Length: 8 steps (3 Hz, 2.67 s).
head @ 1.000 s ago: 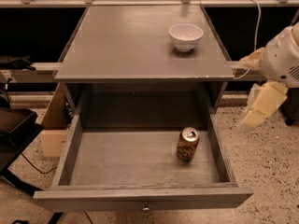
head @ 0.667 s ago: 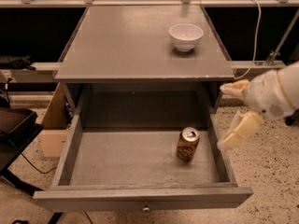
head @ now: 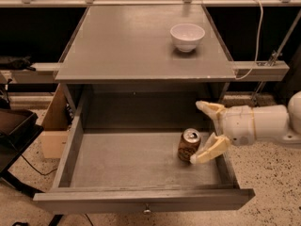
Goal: Pick orange can from top drawer and place on counter
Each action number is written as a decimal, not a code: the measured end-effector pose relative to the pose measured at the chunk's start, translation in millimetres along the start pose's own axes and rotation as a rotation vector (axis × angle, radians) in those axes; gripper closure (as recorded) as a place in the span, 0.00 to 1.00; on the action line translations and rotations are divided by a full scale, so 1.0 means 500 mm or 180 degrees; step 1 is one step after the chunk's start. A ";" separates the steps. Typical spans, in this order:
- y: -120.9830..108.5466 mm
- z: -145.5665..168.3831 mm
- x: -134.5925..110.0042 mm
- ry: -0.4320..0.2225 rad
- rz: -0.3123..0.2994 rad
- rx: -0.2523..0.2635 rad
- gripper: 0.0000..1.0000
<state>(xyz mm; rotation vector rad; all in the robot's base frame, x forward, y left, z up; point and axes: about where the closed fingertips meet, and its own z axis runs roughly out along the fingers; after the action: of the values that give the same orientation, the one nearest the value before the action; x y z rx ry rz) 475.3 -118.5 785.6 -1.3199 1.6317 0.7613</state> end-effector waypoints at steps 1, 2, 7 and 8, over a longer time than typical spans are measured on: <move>-0.026 0.029 0.031 -0.0317 -0.0116 0.0124 0.00; -0.048 0.042 0.066 -0.0452 -0.0202 0.0224 0.00; -0.074 0.131 0.212 -0.0029 0.0057 0.0095 0.61; -0.072 0.136 0.204 0.0001 0.0061 0.0079 0.84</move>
Offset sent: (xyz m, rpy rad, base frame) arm 0.0400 -0.0121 -0.0585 0.1545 -0.1791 -0.0537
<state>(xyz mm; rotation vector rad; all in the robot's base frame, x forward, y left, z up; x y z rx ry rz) 522.1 -112.0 666.8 -1.2886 1.6512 0.7500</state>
